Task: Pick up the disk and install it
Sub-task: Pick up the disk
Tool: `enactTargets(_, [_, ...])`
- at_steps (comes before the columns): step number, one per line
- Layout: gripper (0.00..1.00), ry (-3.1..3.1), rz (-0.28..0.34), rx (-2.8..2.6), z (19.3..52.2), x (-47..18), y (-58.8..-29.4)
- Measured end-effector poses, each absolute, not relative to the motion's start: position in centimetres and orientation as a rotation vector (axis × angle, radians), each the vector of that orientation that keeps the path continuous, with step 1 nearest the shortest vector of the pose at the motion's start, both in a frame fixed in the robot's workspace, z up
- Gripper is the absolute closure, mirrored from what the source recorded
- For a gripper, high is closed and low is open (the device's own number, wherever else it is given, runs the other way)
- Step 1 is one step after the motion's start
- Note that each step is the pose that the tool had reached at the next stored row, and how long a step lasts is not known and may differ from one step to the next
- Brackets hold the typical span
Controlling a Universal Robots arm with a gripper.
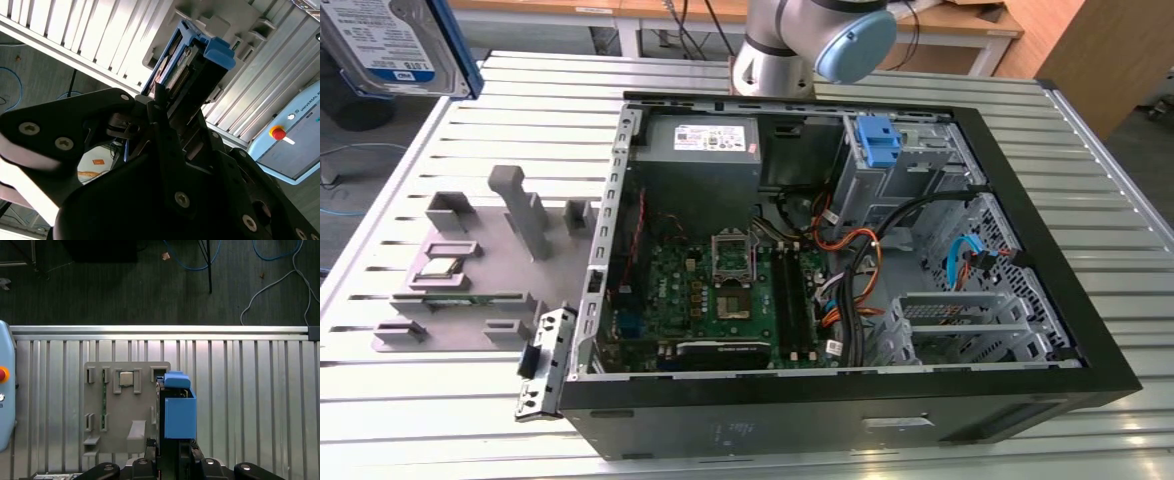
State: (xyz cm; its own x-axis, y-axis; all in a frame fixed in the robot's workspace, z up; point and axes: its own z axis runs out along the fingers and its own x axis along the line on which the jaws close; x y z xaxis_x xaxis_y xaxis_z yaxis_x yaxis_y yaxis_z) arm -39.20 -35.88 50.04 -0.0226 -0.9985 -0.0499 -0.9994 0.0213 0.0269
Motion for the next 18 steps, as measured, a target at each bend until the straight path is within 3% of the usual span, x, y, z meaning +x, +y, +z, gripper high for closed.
enactTargets(18, [0.65, 2.233, 0.084, -2.184, 50.04, -38.92, -35.88])
